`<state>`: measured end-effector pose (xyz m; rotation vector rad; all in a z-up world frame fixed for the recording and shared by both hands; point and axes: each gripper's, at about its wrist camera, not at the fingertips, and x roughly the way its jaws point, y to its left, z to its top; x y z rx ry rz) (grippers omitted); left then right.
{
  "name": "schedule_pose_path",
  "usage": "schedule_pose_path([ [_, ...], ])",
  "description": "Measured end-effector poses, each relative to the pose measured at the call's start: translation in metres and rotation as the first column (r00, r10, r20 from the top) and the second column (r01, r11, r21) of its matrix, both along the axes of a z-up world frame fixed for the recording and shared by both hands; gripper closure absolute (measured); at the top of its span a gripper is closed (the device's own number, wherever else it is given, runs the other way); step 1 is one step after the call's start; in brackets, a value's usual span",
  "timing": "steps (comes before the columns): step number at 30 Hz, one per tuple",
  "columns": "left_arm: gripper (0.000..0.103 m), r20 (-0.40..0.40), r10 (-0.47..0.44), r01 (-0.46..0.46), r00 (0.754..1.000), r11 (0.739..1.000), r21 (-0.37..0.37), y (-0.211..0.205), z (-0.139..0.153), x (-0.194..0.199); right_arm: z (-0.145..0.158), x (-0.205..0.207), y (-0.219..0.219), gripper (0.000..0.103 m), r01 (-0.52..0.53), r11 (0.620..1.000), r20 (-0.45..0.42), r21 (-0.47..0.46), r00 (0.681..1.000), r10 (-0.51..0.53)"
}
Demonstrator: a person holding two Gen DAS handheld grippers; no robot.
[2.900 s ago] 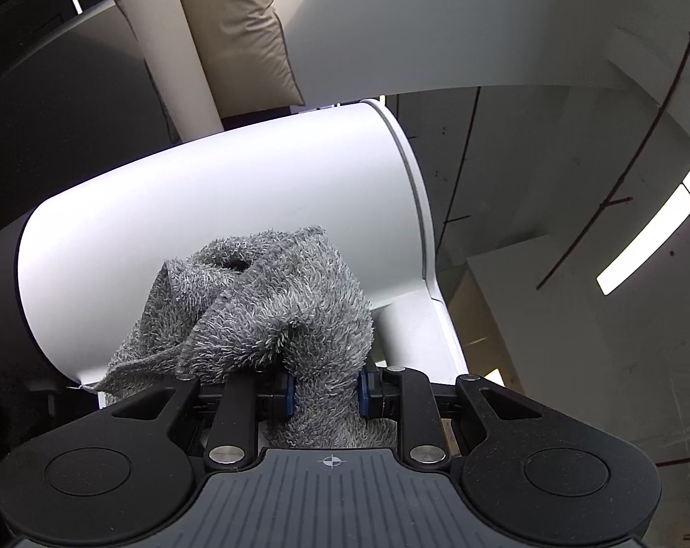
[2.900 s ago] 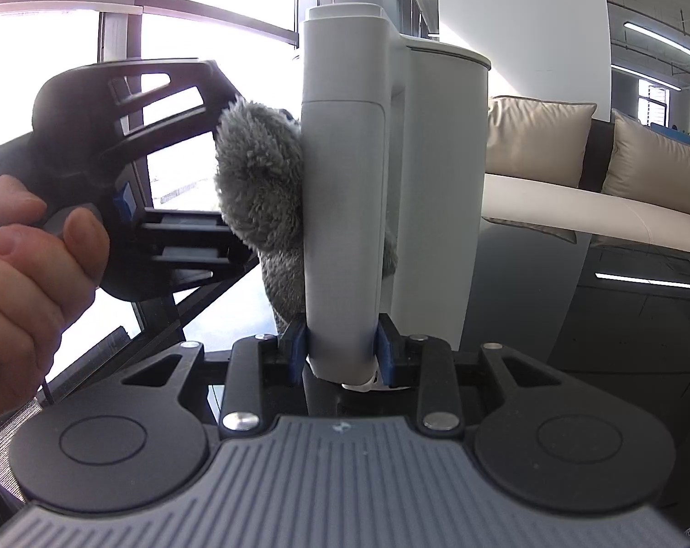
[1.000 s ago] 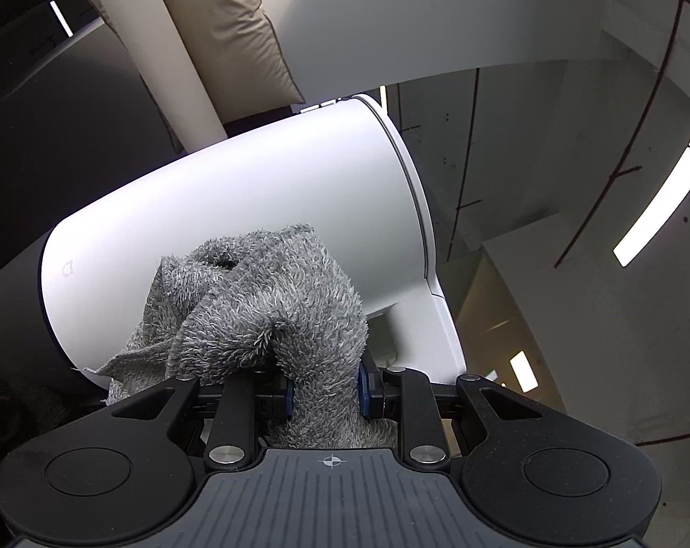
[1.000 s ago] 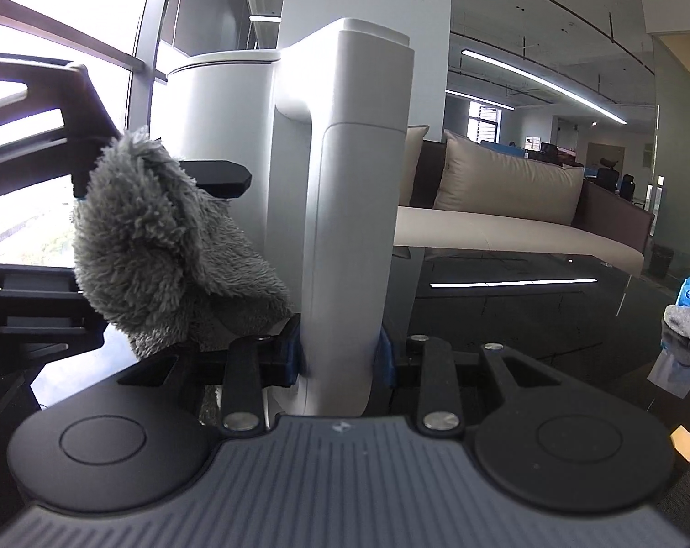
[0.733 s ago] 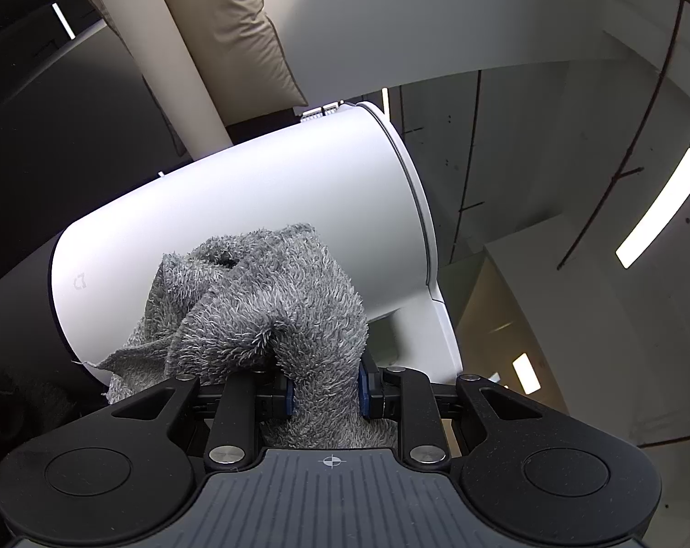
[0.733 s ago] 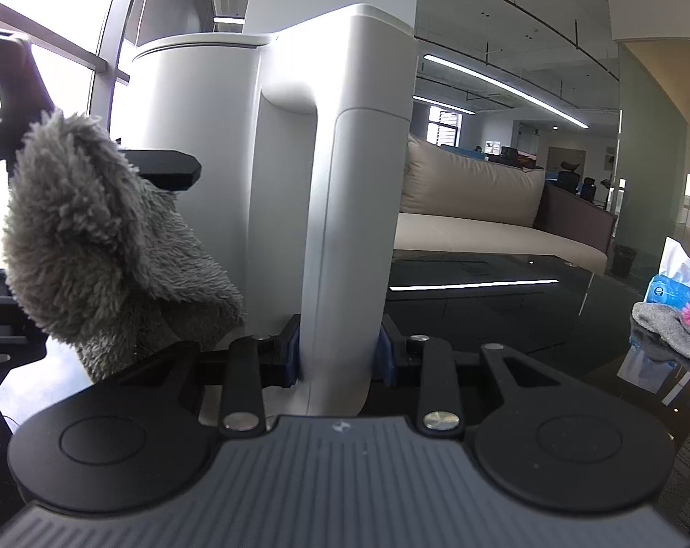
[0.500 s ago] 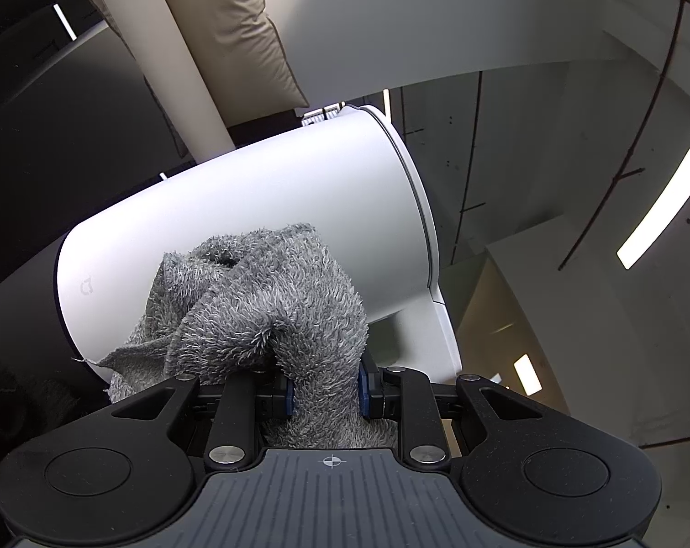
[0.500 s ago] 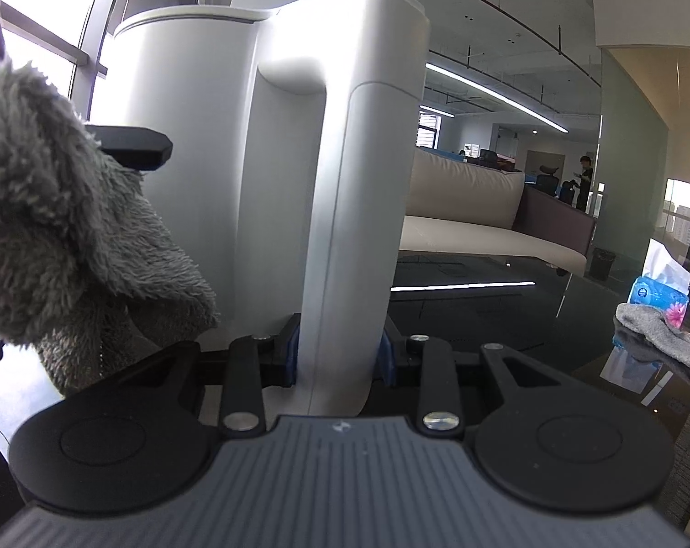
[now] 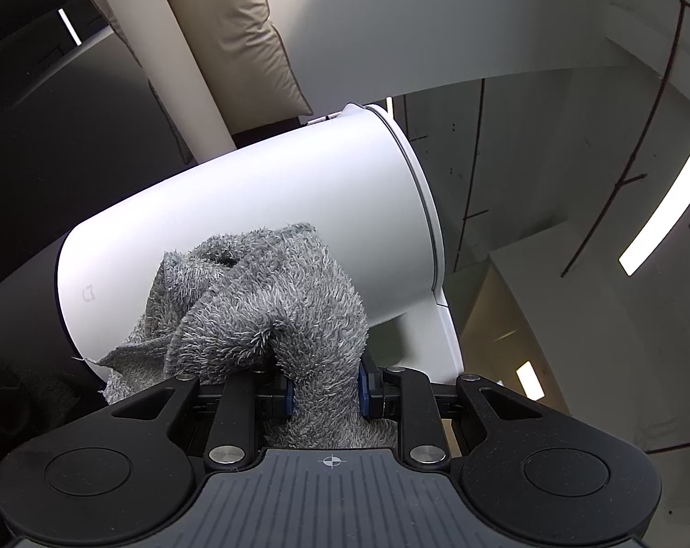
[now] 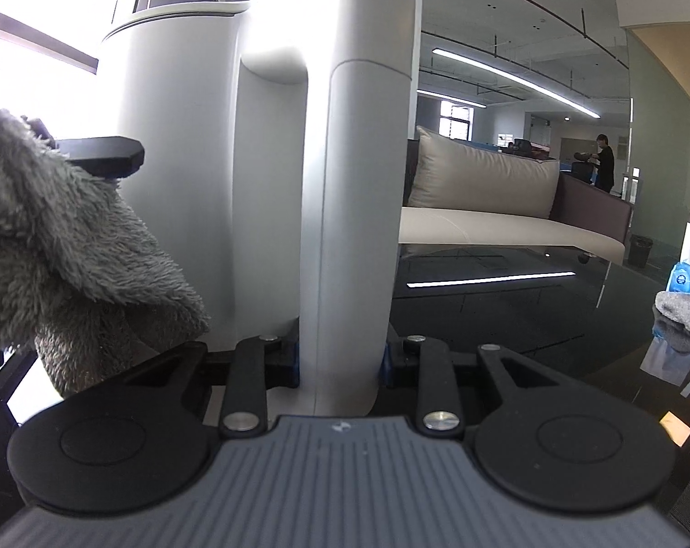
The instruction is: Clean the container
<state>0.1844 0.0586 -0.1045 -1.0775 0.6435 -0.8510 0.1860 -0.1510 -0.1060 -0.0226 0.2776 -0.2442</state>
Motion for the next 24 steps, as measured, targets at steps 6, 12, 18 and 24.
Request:
schedule_pose_path([
  [6, 0.081, 0.000, 0.011, -0.011, 1.000, 1.000, -0.002, 0.002, -0.001, -0.001, -0.002, -0.008, 0.003, 0.073, -0.062, 0.998, 0.005, -0.009, 0.998, 0.062],
  [12, 0.081, 0.007, 0.009, -0.009, 1.000, 1.000, -0.001, 0.001, 0.002, 0.000, 0.000, -0.011, 0.012, 0.073, -0.092, 0.996, 0.005, -0.018, 0.996, 0.093],
  [18, 0.081, 0.040, 0.005, -0.004, 0.999, 1.000, -0.028, 0.002, 0.011, 0.000, 0.001, -0.010, 0.019, 0.073, -0.097, 0.995, 0.004, -0.021, 0.995, 0.097],
  [24, 0.082, -0.049, 0.010, -0.011, 0.999, 1.000, -0.016, 0.003, -0.006, 0.004, 0.006, -0.004, 0.010, 0.073, -0.106, 0.994, 0.000, -0.018, 0.994, 0.106],
])
